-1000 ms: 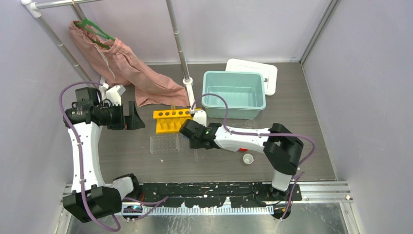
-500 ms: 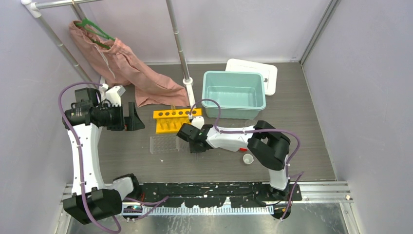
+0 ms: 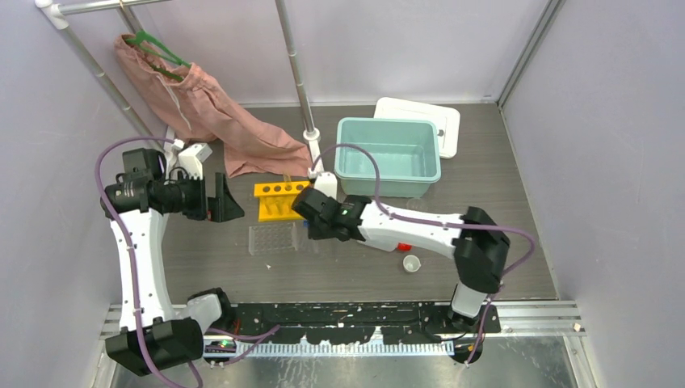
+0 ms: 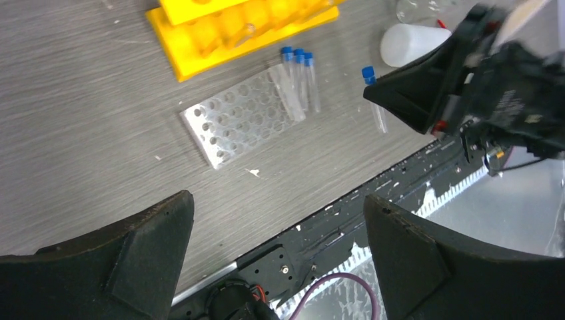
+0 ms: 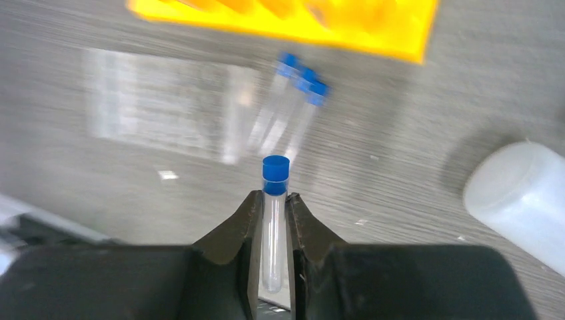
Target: Organize the chemistry lab equipment
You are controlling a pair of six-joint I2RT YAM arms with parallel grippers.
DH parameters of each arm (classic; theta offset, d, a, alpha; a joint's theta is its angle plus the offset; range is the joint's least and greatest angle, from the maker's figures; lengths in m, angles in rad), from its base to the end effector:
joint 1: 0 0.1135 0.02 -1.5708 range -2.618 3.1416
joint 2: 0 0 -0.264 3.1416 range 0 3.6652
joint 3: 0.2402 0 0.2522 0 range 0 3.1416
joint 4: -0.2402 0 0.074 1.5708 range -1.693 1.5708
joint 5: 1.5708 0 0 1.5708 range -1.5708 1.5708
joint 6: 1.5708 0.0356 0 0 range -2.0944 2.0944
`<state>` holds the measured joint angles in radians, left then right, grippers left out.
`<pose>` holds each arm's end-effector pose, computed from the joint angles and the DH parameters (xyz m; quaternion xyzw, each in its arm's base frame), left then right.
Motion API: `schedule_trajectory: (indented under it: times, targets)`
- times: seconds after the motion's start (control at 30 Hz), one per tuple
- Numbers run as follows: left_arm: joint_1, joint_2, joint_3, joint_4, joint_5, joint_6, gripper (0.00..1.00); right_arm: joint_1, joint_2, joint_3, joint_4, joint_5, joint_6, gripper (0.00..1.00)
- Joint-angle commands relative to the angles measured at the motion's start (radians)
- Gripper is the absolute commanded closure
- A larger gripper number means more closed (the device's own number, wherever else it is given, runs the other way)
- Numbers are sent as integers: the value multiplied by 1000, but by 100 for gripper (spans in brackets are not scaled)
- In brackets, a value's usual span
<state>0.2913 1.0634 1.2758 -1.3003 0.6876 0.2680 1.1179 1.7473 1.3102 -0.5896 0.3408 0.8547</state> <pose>0.1652 0.0259 0.3646 0.0699 0.9150 -0.2524 0.3067 0.1723 0.3269 0.2320 -0.0794 0.9470 0.1307 0.2823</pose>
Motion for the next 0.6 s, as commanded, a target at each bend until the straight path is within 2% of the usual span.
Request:
schedule_trajectory:
  times: [0.0,0.17,0.33,0.57]
  targets:
    - [5,-57,30,-56,167,97,3,31,-141,145,134,21,-60,99]
    - [4,-59,31,-67,267,105,12,45,-103,293,272,17,-69,99]
    - [5,-55,47,-106,311,132,19,54,-4,422,323,10,-38,99]
    - [5,-61,42,-96,312,120,31,82,18,387,483,3,0,99]
